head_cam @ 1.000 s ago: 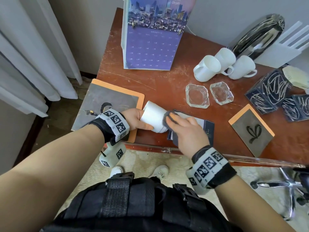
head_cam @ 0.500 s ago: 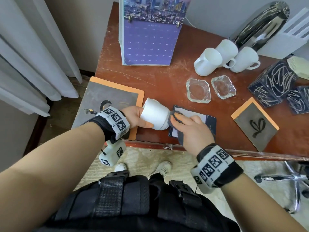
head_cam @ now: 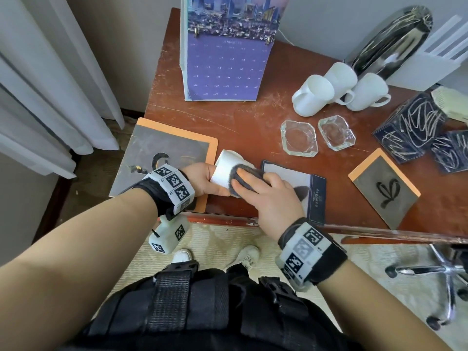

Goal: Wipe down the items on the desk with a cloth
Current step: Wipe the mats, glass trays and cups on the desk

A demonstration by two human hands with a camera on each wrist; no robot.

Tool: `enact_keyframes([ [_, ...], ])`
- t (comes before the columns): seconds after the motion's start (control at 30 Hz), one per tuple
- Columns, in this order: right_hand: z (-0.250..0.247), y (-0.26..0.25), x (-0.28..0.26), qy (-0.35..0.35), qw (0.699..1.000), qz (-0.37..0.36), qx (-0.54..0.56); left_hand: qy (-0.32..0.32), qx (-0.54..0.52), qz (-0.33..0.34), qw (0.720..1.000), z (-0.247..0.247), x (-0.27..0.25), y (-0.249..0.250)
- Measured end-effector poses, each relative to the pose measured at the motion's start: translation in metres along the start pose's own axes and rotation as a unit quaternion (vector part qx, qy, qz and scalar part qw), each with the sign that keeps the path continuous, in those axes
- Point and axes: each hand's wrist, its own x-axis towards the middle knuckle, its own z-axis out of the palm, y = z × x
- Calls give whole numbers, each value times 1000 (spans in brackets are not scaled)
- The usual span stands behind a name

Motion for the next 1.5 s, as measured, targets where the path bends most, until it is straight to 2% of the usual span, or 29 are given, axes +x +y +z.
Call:
enact_keyframes([
  [0.1, -10, 13, -12, -44, 997, 53, 22, 26, -32, -7, 999, 3, -2, 4],
  [0.23, -27, 24, -18, -114, 978, 163, 68, 10, -32, -28, 999, 6, -2, 13],
  [0.27, -30, 25, -19, -119, 974, 176, 76, 28, -31, -32, 999, 7, 0, 15],
  [0.4, -35, 26, -20, -116, 971, 177, 109, 116, -124, -70, 983, 7, 15, 13],
  [0.53, -34, 37, -23, -110, 971, 170, 129, 108, -162, -69, 978, 19, 2, 36],
  [0.67, -38, 53, -20, -98, 965, 171, 172, 143, -168, -65, 973, 34, -3, 27],
  [0.77, -38, 55, -10, -57, 979, 114, 160, 150, -156, -64, 974, 37, -5, 19],
  [0.9, -26, 32, 21, 19, 993, -50, 103, 164, -111, -64, 978, 41, -7, 8],
  [0.97, -13, 19, 32, 34, 993, -100, 60, 177, -54, -63, 981, 42, -9, 13],
  [1.03, -4, 16, 34, 28, 993, -105, 47, 179, -29, -52, 982, 43, -9, 12],
  [1.17, 1, 43, 11, -7, 996, -80, 44, 162, -89, -47, 982, 42, -8, 7],
  [1.27, -5, 65, 6, -64, 997, -19, 44, 176, -85, -44, 980, 44, -6, 7],
  [1.3, -7, 69, 8, -60, 997, -7, 46, 181, -80, -52, 979, 44, -6, 8],
  [1.43, -25, 44, 34, 9, 997, -61, 45, 185, -56, -59, 979, 43, -8, 10],
  [1.5, -27, 19, 43, -54, 994, -88, 46, 183, -17, -58, 981, 45, -10, 12],
])
